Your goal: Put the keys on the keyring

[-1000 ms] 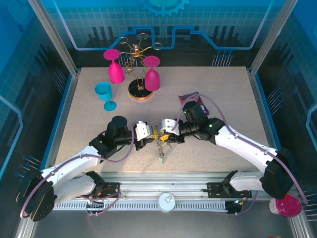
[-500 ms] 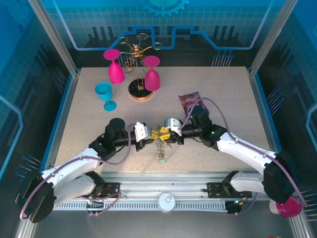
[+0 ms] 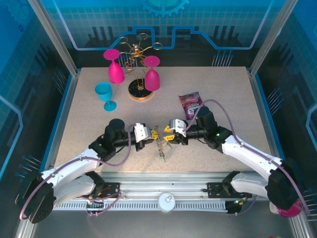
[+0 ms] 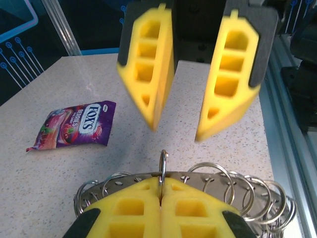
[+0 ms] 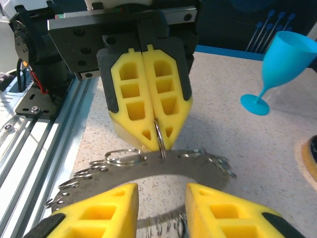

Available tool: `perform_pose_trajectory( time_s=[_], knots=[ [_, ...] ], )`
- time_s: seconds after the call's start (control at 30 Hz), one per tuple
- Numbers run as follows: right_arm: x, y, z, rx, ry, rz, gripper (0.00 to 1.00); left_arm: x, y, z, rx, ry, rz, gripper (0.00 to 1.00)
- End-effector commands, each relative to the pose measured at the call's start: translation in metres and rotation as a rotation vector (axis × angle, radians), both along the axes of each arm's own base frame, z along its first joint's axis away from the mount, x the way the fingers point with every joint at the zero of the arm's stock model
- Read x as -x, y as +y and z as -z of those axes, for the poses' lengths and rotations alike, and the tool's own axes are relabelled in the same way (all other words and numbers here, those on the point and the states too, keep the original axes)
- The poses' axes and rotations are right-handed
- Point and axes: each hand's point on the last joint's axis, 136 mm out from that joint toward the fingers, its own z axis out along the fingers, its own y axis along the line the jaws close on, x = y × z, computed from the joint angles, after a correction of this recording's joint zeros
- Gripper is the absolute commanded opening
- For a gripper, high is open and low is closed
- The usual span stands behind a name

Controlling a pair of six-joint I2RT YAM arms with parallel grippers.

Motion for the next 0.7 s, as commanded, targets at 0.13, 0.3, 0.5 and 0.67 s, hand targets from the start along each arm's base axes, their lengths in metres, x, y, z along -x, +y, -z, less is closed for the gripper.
perform_pose_trajectory(
  time_s=[0.13,0.3,0.5,0.67],
  knots=[
    [0.003,0.006,-0.015,0.002,-0.097,-0.019,0.28,0.005,0.000,-0.011,-0.013,-0.164,0.029,0.00],
    [-0.007,0.018,-0.010,0.045,-0.156,-0.012,0.24,0.010,-0.002,-0.009,-0.030,-0.198,0.060,0.00],
    [-0.004,0.029,-0.007,0.050,-0.167,-0.055,0.23,0.011,-0.004,-0.008,-0.037,-0.203,0.074,0.00],
    [0.000,0.034,-0.006,0.043,-0.165,-0.080,0.19,0.011,-0.004,-0.008,-0.037,-0.200,0.076,0.00]
  ],
)
